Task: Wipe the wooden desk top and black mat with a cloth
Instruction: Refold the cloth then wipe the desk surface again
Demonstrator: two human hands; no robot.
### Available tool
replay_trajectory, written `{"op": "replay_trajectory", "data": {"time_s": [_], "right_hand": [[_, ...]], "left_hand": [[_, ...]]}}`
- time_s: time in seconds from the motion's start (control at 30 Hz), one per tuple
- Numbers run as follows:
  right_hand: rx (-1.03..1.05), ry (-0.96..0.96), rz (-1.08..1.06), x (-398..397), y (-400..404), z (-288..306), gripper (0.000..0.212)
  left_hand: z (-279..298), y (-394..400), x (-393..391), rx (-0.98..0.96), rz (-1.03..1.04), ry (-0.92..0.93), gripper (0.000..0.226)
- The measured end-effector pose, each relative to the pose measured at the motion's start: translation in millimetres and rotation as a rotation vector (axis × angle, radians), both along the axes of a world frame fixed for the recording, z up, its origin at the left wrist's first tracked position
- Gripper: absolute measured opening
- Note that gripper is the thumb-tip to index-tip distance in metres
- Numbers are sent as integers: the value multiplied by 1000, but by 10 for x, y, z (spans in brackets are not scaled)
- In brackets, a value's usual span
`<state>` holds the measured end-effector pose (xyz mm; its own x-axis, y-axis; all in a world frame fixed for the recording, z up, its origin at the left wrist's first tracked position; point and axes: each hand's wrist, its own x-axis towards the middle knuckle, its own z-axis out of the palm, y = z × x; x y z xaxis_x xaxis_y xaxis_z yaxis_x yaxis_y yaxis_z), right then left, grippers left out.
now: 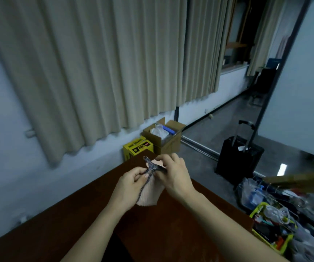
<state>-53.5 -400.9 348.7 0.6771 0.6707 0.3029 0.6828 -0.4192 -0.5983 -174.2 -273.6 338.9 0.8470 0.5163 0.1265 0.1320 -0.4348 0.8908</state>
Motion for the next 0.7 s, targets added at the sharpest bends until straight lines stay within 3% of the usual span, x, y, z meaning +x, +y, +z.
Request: {"op": "replay_trajectory", "data": {"time_s": [0.13, 0.37, 0.53, 0.7], "right_hand": [[118, 314, -21, -387, 311, 170, 20], [246, 703, 56, -966, 824, 283, 27], [299, 765, 114, -1073, 1036, 334, 25], [310, 818, 224, -1026, 1243, 312, 29]], "left_hand": [[139, 201, -302, -74, 96, -68, 14], [319, 593, -771, -73, 163, -108, 21], [327, 788, -948, -155, 204, -107, 20], [323, 892, -1003, -119, 257, -144, 26]]}}
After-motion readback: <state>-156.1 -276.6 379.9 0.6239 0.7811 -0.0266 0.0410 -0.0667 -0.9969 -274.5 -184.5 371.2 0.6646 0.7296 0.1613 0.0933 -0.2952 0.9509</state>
